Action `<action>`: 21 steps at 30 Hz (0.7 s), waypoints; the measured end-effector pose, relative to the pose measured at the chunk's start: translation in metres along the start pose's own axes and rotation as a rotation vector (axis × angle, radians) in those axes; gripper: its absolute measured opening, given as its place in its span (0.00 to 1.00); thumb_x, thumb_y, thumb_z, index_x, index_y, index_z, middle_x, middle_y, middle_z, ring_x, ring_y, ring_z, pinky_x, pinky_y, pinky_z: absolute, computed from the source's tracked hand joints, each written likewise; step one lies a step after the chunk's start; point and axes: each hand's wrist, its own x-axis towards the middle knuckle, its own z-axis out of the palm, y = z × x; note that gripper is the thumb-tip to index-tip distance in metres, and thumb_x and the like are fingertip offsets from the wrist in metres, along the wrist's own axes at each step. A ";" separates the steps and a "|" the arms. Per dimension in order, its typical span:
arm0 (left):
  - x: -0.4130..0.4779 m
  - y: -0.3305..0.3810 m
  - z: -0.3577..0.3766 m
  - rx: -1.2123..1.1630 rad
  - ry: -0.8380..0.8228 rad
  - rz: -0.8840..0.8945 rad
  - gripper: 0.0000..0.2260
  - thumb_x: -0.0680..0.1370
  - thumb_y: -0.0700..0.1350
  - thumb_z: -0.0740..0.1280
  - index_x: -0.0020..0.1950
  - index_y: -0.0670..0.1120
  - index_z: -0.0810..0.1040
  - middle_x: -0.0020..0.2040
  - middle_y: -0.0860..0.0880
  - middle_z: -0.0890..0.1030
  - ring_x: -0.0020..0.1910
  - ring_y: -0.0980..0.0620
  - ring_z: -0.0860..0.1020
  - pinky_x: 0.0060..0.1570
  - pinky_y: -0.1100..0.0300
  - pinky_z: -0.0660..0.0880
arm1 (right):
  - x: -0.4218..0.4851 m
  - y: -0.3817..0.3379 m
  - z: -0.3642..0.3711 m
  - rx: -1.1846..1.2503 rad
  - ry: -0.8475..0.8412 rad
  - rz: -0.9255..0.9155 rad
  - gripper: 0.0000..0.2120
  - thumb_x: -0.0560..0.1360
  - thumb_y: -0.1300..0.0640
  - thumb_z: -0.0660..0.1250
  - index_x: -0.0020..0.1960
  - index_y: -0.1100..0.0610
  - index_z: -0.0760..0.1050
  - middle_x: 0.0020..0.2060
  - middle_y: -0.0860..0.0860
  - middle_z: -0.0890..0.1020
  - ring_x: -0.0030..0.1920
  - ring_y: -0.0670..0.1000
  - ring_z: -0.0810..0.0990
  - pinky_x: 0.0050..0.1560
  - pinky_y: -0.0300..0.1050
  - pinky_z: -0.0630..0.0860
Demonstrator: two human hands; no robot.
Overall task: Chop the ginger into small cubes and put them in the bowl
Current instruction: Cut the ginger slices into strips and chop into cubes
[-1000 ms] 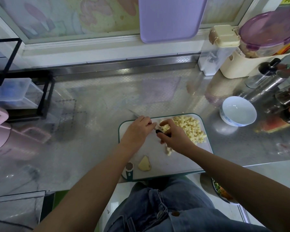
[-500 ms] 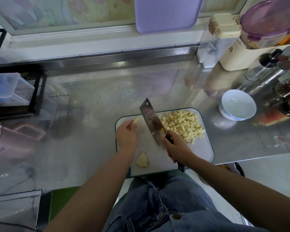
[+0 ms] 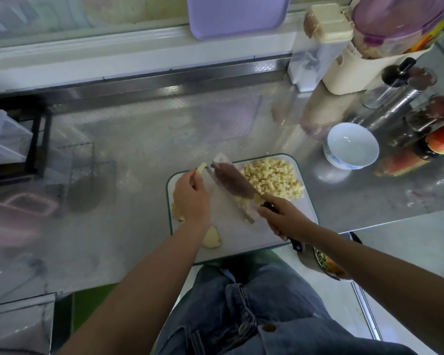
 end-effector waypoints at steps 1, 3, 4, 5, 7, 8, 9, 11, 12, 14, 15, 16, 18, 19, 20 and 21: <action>0.002 0.000 -0.002 -0.014 0.027 -0.004 0.13 0.82 0.42 0.59 0.61 0.38 0.78 0.55 0.41 0.81 0.54 0.44 0.77 0.54 0.57 0.72 | -0.003 0.004 0.001 -0.022 -0.048 0.002 0.05 0.81 0.54 0.60 0.49 0.55 0.71 0.21 0.49 0.72 0.18 0.47 0.68 0.20 0.39 0.68; 0.004 -0.001 -0.006 -0.037 0.069 -0.024 0.13 0.82 0.42 0.58 0.62 0.39 0.78 0.54 0.42 0.81 0.52 0.46 0.77 0.49 0.64 0.68 | -0.009 0.012 0.003 -0.068 -0.096 0.038 0.07 0.81 0.54 0.60 0.58 0.53 0.71 0.22 0.49 0.73 0.19 0.47 0.68 0.21 0.40 0.68; 0.004 -0.001 -0.006 -0.052 0.072 -0.042 0.13 0.82 0.42 0.58 0.62 0.39 0.78 0.54 0.42 0.81 0.52 0.46 0.77 0.49 0.64 0.68 | -0.011 0.016 0.004 -0.094 -0.098 0.061 0.11 0.81 0.54 0.60 0.62 0.49 0.68 0.22 0.49 0.73 0.19 0.47 0.69 0.21 0.40 0.68; 0.003 -0.002 -0.007 -0.065 0.060 -0.061 0.13 0.83 0.42 0.58 0.62 0.39 0.78 0.54 0.42 0.81 0.53 0.45 0.77 0.50 0.61 0.70 | -0.013 0.019 0.004 -0.125 -0.090 0.065 0.12 0.81 0.54 0.60 0.63 0.46 0.67 0.22 0.49 0.73 0.19 0.48 0.69 0.21 0.40 0.69; -0.002 -0.004 -0.005 -0.070 0.012 -0.084 0.13 0.83 0.42 0.58 0.61 0.39 0.78 0.54 0.42 0.81 0.53 0.44 0.78 0.53 0.55 0.73 | -0.014 0.021 0.004 -0.177 -0.019 0.033 0.05 0.80 0.56 0.60 0.55 0.49 0.71 0.23 0.50 0.73 0.19 0.48 0.70 0.21 0.42 0.71; -0.005 -0.006 -0.004 -0.064 -0.017 -0.075 0.13 0.83 0.43 0.58 0.61 0.39 0.78 0.54 0.42 0.81 0.53 0.44 0.78 0.53 0.53 0.74 | -0.013 0.020 0.003 -0.188 0.043 0.025 0.03 0.80 0.56 0.60 0.50 0.50 0.72 0.23 0.51 0.73 0.19 0.48 0.70 0.21 0.44 0.71; -0.010 -0.007 -0.002 -0.052 -0.049 -0.048 0.13 0.82 0.43 0.58 0.61 0.39 0.78 0.54 0.42 0.81 0.52 0.44 0.78 0.53 0.53 0.74 | -0.012 0.020 0.002 -0.189 0.111 0.027 0.05 0.80 0.56 0.60 0.46 0.50 0.71 0.23 0.52 0.73 0.19 0.47 0.70 0.20 0.44 0.71; -0.020 -0.009 0.003 -0.009 -0.129 0.049 0.13 0.82 0.44 0.60 0.59 0.40 0.79 0.52 0.43 0.82 0.50 0.45 0.79 0.49 0.55 0.73 | -0.010 0.016 0.002 -0.170 0.195 0.038 0.07 0.79 0.57 0.60 0.43 0.53 0.69 0.24 0.53 0.73 0.18 0.46 0.70 0.20 0.40 0.69; -0.024 -0.010 0.007 0.023 -0.177 0.100 0.12 0.82 0.44 0.60 0.59 0.40 0.79 0.50 0.43 0.83 0.49 0.45 0.79 0.47 0.57 0.72 | -0.009 0.014 0.003 -0.164 0.203 0.034 0.07 0.79 0.57 0.60 0.43 0.55 0.69 0.24 0.53 0.73 0.18 0.44 0.70 0.20 0.38 0.69; -0.031 -0.013 0.012 0.100 -0.253 0.167 0.11 0.81 0.43 0.62 0.59 0.41 0.79 0.49 0.44 0.83 0.48 0.46 0.79 0.46 0.57 0.71 | -0.009 0.011 0.005 -0.169 0.202 0.019 0.07 0.79 0.57 0.60 0.43 0.57 0.68 0.24 0.52 0.73 0.19 0.44 0.71 0.20 0.37 0.69; -0.033 -0.014 0.013 0.141 -0.278 0.184 0.11 0.81 0.44 0.62 0.59 0.42 0.78 0.49 0.44 0.83 0.48 0.46 0.79 0.46 0.57 0.71 | -0.009 0.009 0.007 -0.164 0.209 0.016 0.07 0.79 0.56 0.60 0.43 0.56 0.68 0.24 0.52 0.73 0.19 0.44 0.71 0.20 0.38 0.69; -0.034 -0.015 0.015 0.186 -0.304 0.202 0.11 0.81 0.44 0.62 0.59 0.42 0.78 0.50 0.44 0.82 0.49 0.46 0.79 0.47 0.56 0.72 | -0.009 0.007 0.008 -0.147 0.224 0.017 0.07 0.79 0.56 0.60 0.43 0.55 0.68 0.24 0.52 0.73 0.19 0.45 0.71 0.20 0.39 0.69; -0.033 -0.017 0.017 0.299 -0.357 0.262 0.10 0.81 0.43 0.61 0.59 0.42 0.78 0.51 0.43 0.81 0.52 0.45 0.76 0.51 0.53 0.72 | -0.009 0.006 0.010 -0.107 0.271 0.015 0.07 0.79 0.56 0.60 0.43 0.55 0.69 0.24 0.53 0.74 0.19 0.46 0.72 0.20 0.39 0.69; -0.031 -0.019 0.018 0.375 -0.378 0.301 0.10 0.81 0.43 0.61 0.60 0.43 0.78 0.51 0.43 0.81 0.54 0.45 0.74 0.52 0.53 0.71 | -0.009 0.004 0.011 -0.094 0.288 0.010 0.07 0.79 0.56 0.60 0.43 0.56 0.69 0.24 0.53 0.74 0.19 0.46 0.72 0.20 0.39 0.70; -0.030 -0.020 0.017 0.461 -0.392 0.344 0.11 0.81 0.42 0.61 0.60 0.44 0.78 0.52 0.43 0.80 0.56 0.45 0.72 0.53 0.54 0.69 | -0.010 0.003 0.012 -0.088 0.295 0.004 0.06 0.79 0.57 0.60 0.44 0.56 0.69 0.25 0.54 0.74 0.19 0.46 0.72 0.20 0.40 0.70; -0.028 -0.021 0.017 0.542 -0.396 0.390 0.11 0.80 0.42 0.61 0.60 0.45 0.77 0.54 0.43 0.78 0.57 0.46 0.70 0.53 0.55 0.67 | -0.010 0.002 0.012 -0.091 0.296 -0.003 0.06 0.79 0.57 0.60 0.44 0.57 0.69 0.25 0.54 0.74 0.19 0.45 0.72 0.20 0.40 0.70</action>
